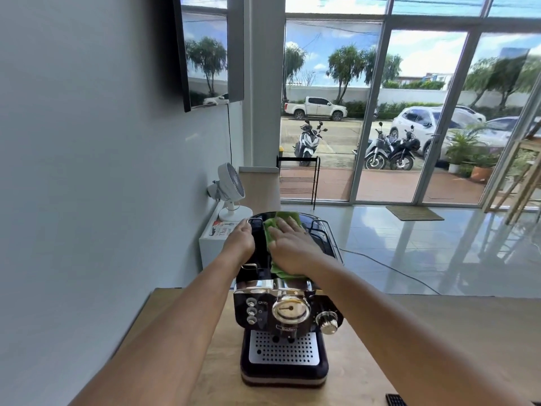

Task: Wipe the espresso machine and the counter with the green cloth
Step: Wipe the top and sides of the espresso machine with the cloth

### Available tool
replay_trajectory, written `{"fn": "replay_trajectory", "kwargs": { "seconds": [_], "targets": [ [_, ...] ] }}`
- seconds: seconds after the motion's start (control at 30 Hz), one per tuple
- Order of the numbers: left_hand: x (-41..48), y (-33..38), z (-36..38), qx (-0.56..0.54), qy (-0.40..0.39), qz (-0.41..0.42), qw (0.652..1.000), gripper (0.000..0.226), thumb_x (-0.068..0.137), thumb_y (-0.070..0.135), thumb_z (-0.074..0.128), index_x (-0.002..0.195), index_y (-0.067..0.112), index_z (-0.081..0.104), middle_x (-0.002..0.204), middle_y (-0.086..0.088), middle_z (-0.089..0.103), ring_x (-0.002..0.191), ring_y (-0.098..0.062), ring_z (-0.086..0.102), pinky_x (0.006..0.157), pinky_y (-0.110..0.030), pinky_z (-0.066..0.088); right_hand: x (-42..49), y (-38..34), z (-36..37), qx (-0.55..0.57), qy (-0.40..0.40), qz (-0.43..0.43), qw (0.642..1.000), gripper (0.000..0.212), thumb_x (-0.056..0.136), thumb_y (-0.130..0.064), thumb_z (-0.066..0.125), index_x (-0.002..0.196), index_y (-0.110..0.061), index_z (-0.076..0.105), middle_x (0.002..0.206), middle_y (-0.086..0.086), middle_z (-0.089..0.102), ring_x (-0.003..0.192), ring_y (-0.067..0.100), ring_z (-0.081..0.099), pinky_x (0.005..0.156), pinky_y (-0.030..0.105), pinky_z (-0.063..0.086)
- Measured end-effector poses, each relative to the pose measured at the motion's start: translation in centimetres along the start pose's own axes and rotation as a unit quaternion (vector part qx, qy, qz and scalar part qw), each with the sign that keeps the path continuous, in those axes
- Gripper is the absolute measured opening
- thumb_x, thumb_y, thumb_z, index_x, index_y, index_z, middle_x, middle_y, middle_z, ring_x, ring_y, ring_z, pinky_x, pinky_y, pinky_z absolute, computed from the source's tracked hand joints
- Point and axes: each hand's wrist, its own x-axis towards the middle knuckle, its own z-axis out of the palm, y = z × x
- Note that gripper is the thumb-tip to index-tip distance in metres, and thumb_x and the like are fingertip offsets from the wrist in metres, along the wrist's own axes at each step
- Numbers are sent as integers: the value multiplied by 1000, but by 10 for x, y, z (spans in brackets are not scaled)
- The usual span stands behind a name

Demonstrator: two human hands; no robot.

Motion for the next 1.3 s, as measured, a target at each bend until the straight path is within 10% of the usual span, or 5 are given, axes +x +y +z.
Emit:
{"fn": "replay_trajectory", "kwargs": {
  "seconds": [0.37,0.53,0.73,0.93,1.3],
  "targets": [
    [-7,6,-2,25,-18,-10,999,47,106,21,23,152,15,24,160,3,17,147,-13,14,114,-21,10,-122,49,32,183,163,-261,934,36,96,-21,41,122,-27,67,137,-17,57,136,1,41,113,25,34],
    [-14,11,-2,93,-8,-17,995,47,105,17,23,151,15,26,160,1,19,146,-17,20,115,-25,14,-141,80,11,366,211,-144,895,50,94,6,51,107,-37,71,109,-8,72,94,19,69,82,40,58],
    [-12,2,-5,184,117,13,976,41,94,34,41,132,26,55,134,-4,56,119,-27,54,97,-38,43,-116,100,-50,607,230,99,754,25,100,-16,51,122,-14,64,81,10,69,56,16,64,47,24,54],
    [-15,1,-5,188,132,40,972,36,94,25,40,61,17,51,69,-3,54,74,-29,52,64,-30,37,-51,90,-59,540,117,175,814,21,93,-19,63,87,0,64,66,14,63,52,25,60,54,29,51],
    [3,-4,-13,137,86,29,986,30,92,27,50,72,11,66,71,-7,59,61,-25,49,60,-30,39,3,102,-46,458,105,230,852,14,91,-8,60,94,4,67,78,17,60,64,27,59,66,39,50]
  ]
}}
